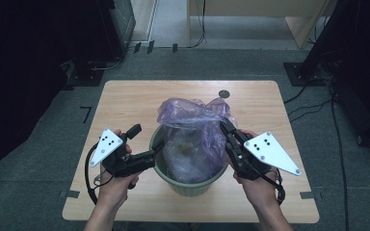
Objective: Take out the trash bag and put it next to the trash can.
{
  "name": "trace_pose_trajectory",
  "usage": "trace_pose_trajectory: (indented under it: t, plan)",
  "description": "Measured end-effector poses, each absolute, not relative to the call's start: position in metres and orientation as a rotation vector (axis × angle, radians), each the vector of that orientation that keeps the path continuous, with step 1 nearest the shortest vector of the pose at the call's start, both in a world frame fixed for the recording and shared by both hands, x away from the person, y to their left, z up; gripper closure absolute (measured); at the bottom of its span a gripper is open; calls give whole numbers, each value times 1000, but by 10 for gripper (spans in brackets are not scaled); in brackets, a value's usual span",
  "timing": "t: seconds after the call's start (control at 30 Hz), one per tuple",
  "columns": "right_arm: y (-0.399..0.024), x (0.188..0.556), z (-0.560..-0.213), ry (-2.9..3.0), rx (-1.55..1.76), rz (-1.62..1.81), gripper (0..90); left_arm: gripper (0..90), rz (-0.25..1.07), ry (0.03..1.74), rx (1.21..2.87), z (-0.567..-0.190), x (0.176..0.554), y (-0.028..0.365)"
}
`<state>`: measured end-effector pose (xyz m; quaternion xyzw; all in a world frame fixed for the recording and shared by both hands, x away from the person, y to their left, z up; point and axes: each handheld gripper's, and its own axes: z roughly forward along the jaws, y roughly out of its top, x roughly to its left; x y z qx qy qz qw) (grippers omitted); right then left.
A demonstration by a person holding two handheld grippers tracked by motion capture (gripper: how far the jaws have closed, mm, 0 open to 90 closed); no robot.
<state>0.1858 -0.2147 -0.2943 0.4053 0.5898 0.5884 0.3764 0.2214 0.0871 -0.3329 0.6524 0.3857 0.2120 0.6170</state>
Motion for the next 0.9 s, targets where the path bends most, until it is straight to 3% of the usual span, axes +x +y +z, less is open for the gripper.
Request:
trace_pose_trajectory:
  t: [0.23, 0.4, 0.6, 0.9]
  plan:
    - [-213, 184, -287, 1432, 994, 1530, 900, 88, 521, 914, 1471, -339, 210, 109]
    - [-212, 184, -283, 1409, 990, 1535, 900, 15, 557, 993, 1478, -356, 211, 125]
    - [-210, 183, -275, 1384, 971, 1533, 900, 0, 635, 1129, 1512, -391, 214, 144]
    - [-208, 183, -263, 1348, 947, 1539, 900, 0, 646, 1351, 1658, -456, 221, 168]
